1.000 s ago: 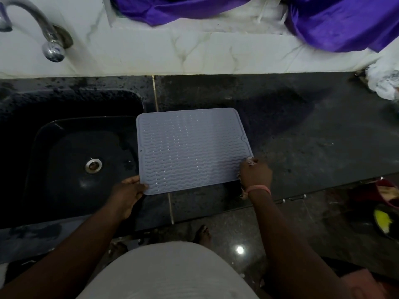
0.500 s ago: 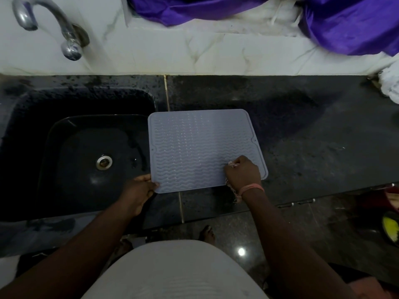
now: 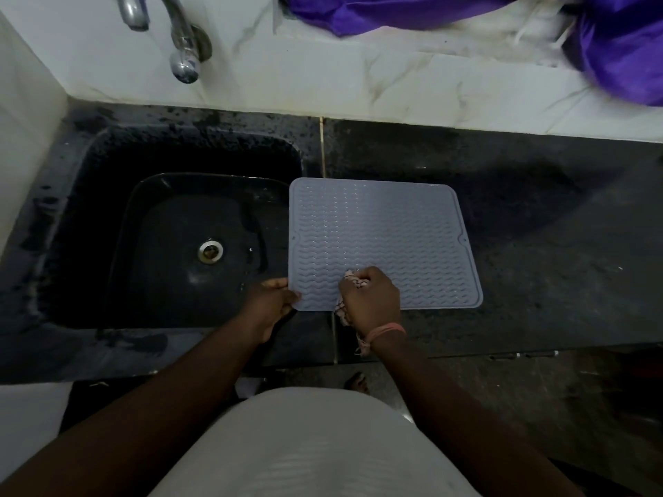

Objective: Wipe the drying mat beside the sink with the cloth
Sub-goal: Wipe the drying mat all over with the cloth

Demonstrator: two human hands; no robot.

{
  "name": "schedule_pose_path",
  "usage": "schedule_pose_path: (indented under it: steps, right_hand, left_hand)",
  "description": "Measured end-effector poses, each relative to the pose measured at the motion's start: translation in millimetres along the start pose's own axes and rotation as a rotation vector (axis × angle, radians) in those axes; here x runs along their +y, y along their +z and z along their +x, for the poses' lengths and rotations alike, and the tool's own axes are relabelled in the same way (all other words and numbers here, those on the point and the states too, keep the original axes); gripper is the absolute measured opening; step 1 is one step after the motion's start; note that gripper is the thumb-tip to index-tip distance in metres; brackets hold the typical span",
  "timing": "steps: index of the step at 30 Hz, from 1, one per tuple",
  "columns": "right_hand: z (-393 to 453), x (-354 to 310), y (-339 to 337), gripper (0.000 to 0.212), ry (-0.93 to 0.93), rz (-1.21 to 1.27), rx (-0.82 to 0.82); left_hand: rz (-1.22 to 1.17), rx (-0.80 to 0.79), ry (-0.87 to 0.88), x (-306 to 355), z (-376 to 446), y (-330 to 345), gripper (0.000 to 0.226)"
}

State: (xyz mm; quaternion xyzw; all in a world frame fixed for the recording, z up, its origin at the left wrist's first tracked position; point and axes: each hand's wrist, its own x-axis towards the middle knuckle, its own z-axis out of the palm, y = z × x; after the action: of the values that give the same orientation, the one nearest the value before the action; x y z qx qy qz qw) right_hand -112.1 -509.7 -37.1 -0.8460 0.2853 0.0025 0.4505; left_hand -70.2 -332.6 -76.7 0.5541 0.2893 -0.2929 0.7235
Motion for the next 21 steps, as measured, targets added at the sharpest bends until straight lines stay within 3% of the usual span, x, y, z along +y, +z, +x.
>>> schedule_pose_path:
  steps: [4,10,16,19,21]
  right_hand:
    - [-14.4,-7.8,23.1,0.016,-0.041,0.066,-0.090]
    - [-27.4,-11.2,45.7,0.017,-0.053,0.172,-0.076]
    - [-38.7,-10.7,64.9,0.035,-0.064,0.186,-0.171]
    - [-37.3,-17.4,71.4,0.032,-0.008,0.186,-0.289]
    - [-25.6,-20.2,64.2,0.023,0.164,0.390,-0.322]
  left_hand:
    - [0.037,-0.035,-0.016,-0.3,2.2,-2.5,0.039]
    - [0.080,-0.019,-0.026,2.5,1.0,-2.6,0.034]
    - [0.107,-0.055,-0.005,2.9,0.2,-5.5,0.032]
    - [0.090,-0.077,0.001,4.1,-2.1,-6.7,0.030]
    - [0.061,-0.081,-0.009,5.1,-2.5,-4.9,0.029]
